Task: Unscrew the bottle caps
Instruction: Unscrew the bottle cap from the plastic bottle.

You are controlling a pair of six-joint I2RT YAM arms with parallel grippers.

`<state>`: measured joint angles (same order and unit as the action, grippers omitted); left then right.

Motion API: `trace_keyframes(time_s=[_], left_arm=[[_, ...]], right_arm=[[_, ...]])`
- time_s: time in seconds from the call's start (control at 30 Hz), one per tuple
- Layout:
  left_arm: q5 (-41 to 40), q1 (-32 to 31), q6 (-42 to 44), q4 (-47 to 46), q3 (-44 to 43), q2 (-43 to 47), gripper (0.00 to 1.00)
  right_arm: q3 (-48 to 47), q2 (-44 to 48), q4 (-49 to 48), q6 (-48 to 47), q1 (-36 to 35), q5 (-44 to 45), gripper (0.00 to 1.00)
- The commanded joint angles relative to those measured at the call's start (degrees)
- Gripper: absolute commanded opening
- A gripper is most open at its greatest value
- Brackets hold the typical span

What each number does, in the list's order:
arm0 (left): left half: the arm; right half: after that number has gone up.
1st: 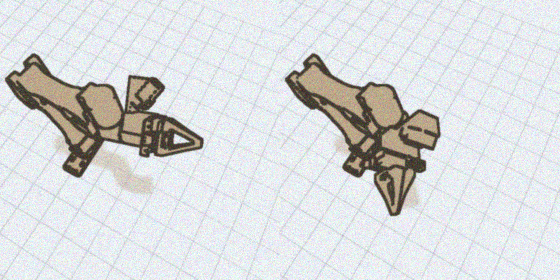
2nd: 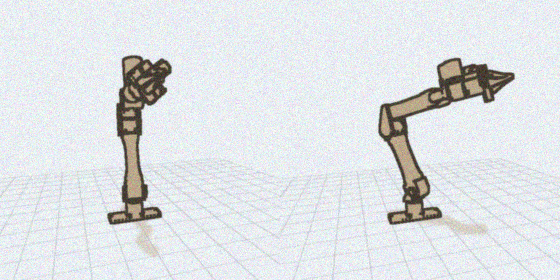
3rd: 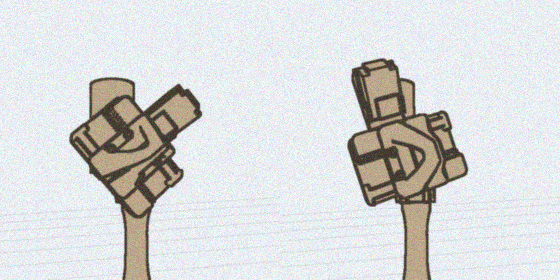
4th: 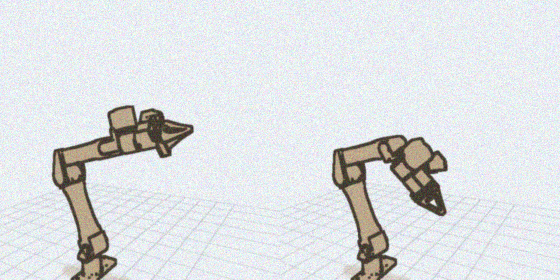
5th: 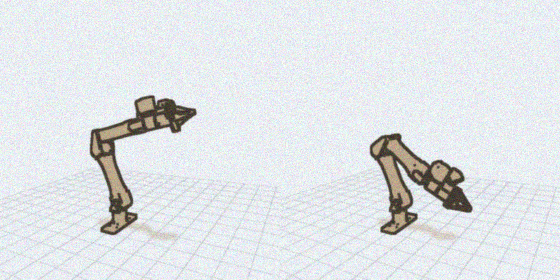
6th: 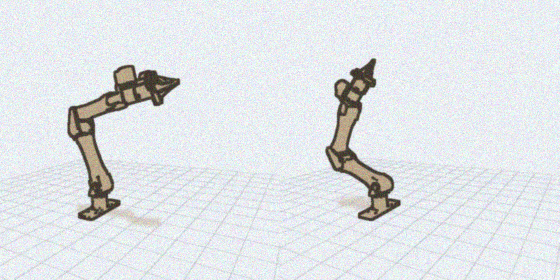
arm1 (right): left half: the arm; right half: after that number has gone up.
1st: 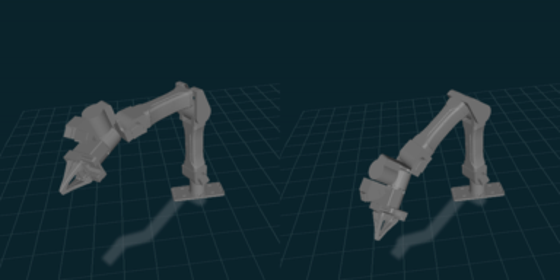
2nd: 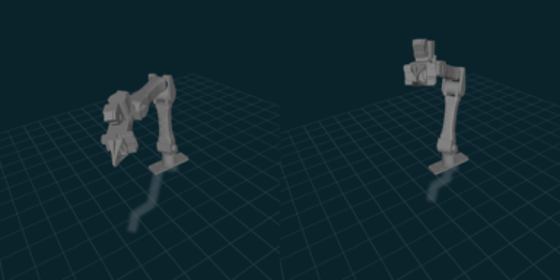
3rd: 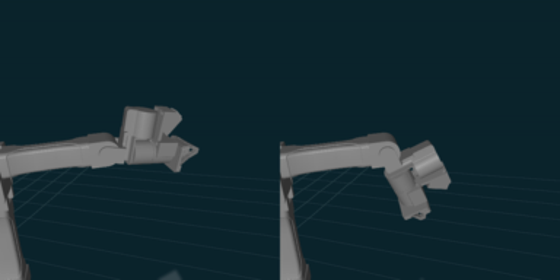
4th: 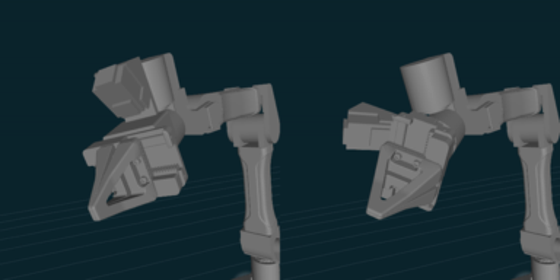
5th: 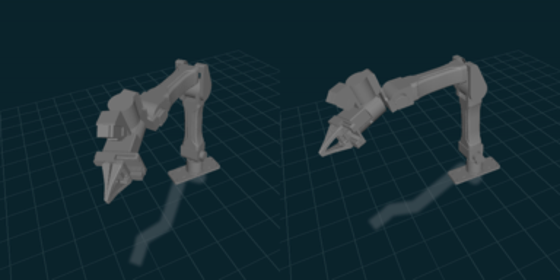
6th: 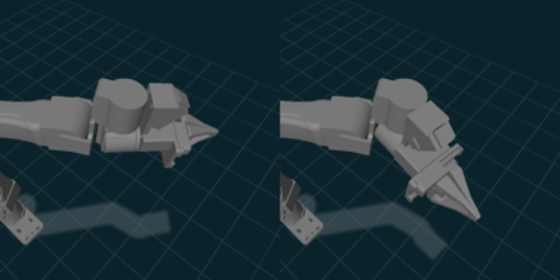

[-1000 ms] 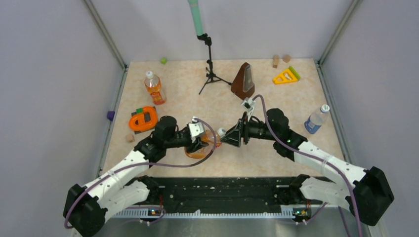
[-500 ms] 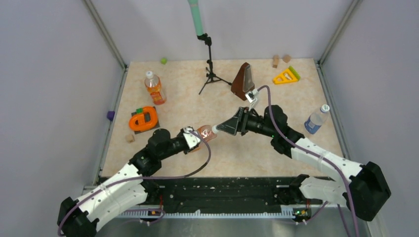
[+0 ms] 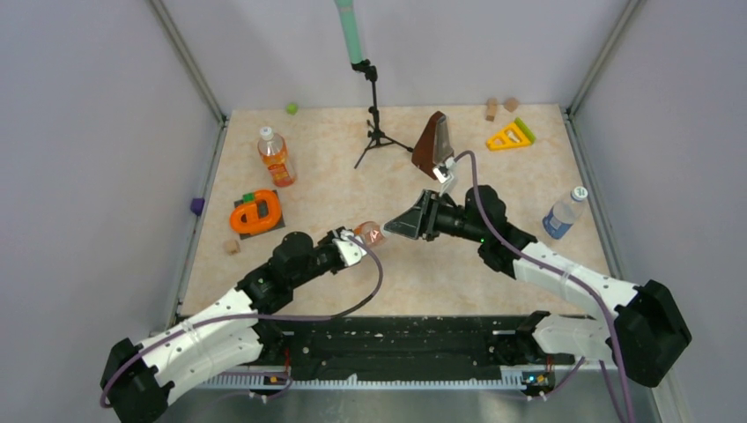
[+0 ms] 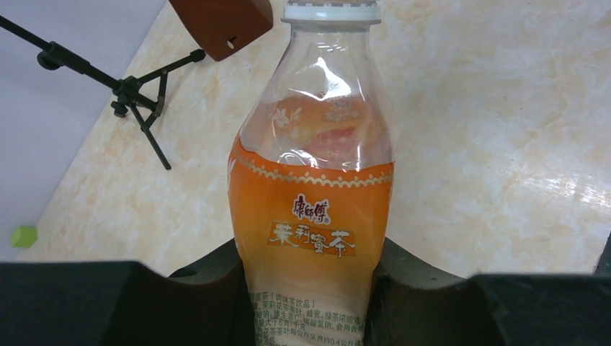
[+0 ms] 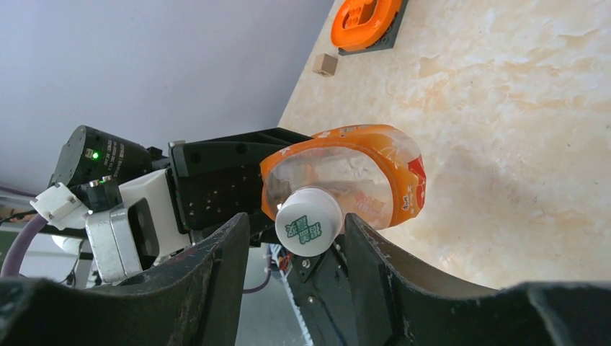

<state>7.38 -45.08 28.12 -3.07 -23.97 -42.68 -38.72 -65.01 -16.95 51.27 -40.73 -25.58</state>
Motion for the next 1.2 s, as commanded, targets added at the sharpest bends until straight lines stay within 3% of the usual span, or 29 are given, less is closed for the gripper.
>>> trace_keyframes(time_s=[0.0, 0.37, 0.43, 0.53, 0.63, 0.8, 0.93, 1.17], left_arm=[[-1.57, -0.44, 0.56, -3.70, -1.34, -0.60, 0.00], [-0.96, -0.97, 0.71, -4.05, -1.79, -1.50, 0.00], [-1.11, -1.05, 0.61, -4.05, -1.70, -1.49, 0.00], [-1.41, -0.99, 0.70, -4.00, -1.45, -1.16, 0.00], [-0.74, -1.10, 0.47, -3.52, -1.40, -0.76, 0.00], [3.48, -0.99, -5.87, -0.02, -3.20, -0.54, 0.00], [13.90, -0.07, -9.89, 6.04, -7.62, -3.11, 0.00], [32.48, 4.08, -12.49, 12.71, -14.65, -10.46, 0.00]], right_arm=[[-3.98, -0.51, 1.97, -2.17, -0.66, 0.18, 0.50], [-4.78, -3.14, 2.72, -3.37, -0.67, -1.37, 0.45], [-4.79, -3.37, 3.07, -3.57, -0.64, -1.02, 0.40], [-4.62, -3.33, 3.14, -4.00, -0.66, -0.70, 0.19], [-4.17, -3.07, 2.18, -5.22, -0.63, -1.44, 0.11], [-2.13, -1.46, 1.07, -11.43, -0.67, -4.73, 0.07], [1.05, 1.87, 1.46, -16.14, -0.67, -5.22, 0.00], [3.78, 5.47, 4.00, -23.46, -0.75, -12.04, 0.00]])
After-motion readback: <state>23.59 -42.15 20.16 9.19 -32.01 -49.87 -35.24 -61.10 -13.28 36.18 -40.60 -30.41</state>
